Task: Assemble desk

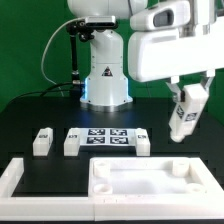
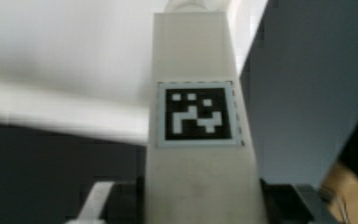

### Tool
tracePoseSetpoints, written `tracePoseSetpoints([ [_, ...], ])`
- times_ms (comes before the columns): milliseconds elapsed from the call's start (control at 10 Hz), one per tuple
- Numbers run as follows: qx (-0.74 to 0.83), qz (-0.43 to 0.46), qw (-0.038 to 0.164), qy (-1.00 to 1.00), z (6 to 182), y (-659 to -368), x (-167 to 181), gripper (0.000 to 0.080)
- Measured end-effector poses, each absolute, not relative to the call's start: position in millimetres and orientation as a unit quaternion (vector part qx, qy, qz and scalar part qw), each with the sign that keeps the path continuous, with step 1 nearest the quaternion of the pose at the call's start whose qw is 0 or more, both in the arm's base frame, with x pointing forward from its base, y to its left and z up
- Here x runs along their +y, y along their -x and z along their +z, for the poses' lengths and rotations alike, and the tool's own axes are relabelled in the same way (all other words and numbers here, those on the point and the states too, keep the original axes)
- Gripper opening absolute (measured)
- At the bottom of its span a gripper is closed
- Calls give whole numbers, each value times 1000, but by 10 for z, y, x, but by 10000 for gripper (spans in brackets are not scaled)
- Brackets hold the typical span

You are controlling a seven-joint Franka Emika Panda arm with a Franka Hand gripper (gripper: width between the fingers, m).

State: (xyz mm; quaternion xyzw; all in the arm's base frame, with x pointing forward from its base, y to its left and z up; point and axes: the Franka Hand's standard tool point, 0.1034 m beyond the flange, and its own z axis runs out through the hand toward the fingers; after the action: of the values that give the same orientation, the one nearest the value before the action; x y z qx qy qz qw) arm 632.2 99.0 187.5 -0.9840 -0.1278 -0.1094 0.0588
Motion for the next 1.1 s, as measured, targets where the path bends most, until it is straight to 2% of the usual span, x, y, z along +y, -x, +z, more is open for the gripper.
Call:
tracePoseSetpoints([
  [300,-122,-221,46,967,1831,-6370,960,289],
  [600,-124,-257,37,958,1778,-6373,912,289],
  [1100,-129,-255,44,957,1389,-6380,1097,289],
])
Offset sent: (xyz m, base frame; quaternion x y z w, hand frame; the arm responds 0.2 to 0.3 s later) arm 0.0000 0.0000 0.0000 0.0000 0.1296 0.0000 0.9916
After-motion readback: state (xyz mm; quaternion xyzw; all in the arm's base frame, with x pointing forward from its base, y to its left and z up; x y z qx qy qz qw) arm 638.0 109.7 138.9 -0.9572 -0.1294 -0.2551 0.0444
